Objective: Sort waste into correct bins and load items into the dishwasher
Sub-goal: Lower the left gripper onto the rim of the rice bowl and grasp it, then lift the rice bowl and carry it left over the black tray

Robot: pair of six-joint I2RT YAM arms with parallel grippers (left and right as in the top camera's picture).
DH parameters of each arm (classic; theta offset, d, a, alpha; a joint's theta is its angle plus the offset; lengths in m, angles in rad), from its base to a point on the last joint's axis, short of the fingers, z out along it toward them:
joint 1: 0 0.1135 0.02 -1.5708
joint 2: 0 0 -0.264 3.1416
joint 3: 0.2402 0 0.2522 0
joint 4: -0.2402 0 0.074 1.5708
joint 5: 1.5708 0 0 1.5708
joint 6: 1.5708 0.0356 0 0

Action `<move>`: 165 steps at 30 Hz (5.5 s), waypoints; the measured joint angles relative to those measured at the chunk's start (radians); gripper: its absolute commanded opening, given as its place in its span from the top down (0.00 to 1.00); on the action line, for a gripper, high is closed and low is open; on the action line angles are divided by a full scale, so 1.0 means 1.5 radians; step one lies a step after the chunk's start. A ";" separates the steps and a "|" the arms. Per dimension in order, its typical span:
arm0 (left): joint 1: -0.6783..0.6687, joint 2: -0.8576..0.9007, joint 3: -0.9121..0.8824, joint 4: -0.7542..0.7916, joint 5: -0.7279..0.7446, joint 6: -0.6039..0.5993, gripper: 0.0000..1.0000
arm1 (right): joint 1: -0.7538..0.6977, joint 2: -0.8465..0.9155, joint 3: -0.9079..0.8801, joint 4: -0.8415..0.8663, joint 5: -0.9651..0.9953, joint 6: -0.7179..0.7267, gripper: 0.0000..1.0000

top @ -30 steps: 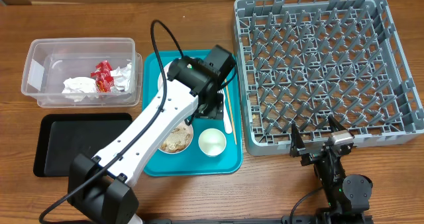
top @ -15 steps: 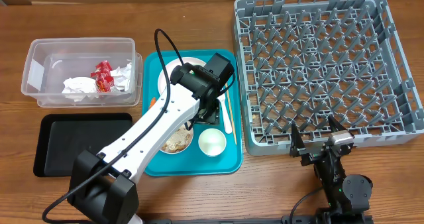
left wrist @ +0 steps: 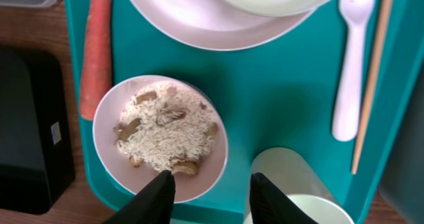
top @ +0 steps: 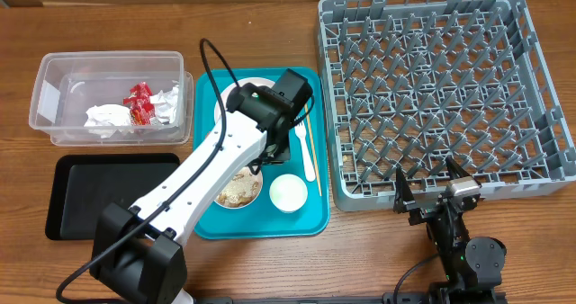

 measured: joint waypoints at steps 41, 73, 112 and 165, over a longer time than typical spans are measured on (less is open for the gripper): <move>0.023 0.000 -0.194 0.180 0.075 0.123 0.54 | 0.000 0.000 0.000 0.000 0.000 -0.001 0.00; 0.023 0.000 -0.224 0.243 0.076 0.124 0.69 | 0.000 0.000 0.000 0.000 0.000 0.000 0.00; 0.023 0.000 -0.250 0.261 0.075 0.118 0.80 | 0.000 0.000 0.000 0.000 0.000 0.000 0.00; 0.057 0.000 -0.251 0.227 0.075 0.081 0.96 | 0.000 0.000 0.000 0.000 0.000 0.000 0.00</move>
